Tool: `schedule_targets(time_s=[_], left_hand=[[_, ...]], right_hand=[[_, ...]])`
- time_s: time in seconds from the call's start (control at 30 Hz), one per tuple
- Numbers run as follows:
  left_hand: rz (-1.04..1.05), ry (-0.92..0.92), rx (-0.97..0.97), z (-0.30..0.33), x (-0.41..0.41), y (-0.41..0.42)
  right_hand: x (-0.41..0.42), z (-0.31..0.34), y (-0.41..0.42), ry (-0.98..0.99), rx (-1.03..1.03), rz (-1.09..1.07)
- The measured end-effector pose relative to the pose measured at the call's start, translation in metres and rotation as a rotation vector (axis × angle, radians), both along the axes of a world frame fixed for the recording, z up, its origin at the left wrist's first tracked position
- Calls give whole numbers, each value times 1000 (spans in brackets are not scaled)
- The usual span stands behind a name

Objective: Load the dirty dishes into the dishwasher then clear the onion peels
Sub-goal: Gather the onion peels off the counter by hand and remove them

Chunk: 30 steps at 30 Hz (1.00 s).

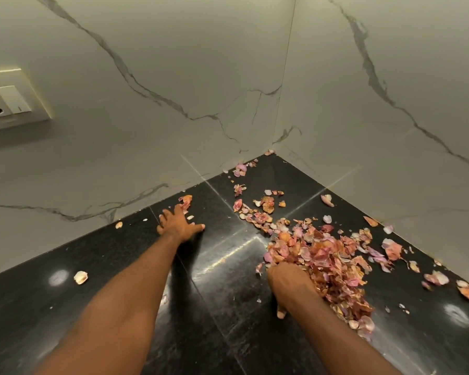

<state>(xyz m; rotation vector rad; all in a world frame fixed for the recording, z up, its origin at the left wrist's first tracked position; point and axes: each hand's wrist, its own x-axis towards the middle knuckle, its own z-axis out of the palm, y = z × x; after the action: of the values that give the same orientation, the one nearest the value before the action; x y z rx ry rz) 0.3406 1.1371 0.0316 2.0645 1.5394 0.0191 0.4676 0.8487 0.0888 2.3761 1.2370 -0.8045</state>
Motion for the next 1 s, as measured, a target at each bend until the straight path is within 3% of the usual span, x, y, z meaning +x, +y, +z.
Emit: schedule_targets(time_s=[0.07, 0.33, 0.4, 0.53, 0.67, 0.7, 0.77, 0.83, 0.87, 1.0], left_hand=[[-96, 13, 29, -13, 4, -1], [-151, -336, 130, -24, 8, -56], [-190, -420, 86, -14, 12, -74], [-489, -549, -109, -8, 19, -105], [-320, -708, 86, -8, 23, -112], [-255, -677, 166, -9, 24, -109], [-155, -388, 283, -17, 21, -97], [-112, -55, 231, -24, 16, -93], [-135, 15, 205, -29, 14, -94], [-343, -14, 218, -37, 14, -112]], right_hand=[[0, -1, 1, -23, 24, 12], [-5, 3, -1, -102, 44, 127], [-6, 1, -1, -111, 61, 132], [-7, -1, -7, -110, 95, 110], [-5, 2, -7, -73, 92, 92], [-5, 2, -8, -62, 78, 82], [-5, 1, -9, -68, 87, 75], [-5, 0, -10, -81, 100, 78], [-5, 0, -10, -85, 102, 75], [-7, 0, -5, -78, 107, 64]])
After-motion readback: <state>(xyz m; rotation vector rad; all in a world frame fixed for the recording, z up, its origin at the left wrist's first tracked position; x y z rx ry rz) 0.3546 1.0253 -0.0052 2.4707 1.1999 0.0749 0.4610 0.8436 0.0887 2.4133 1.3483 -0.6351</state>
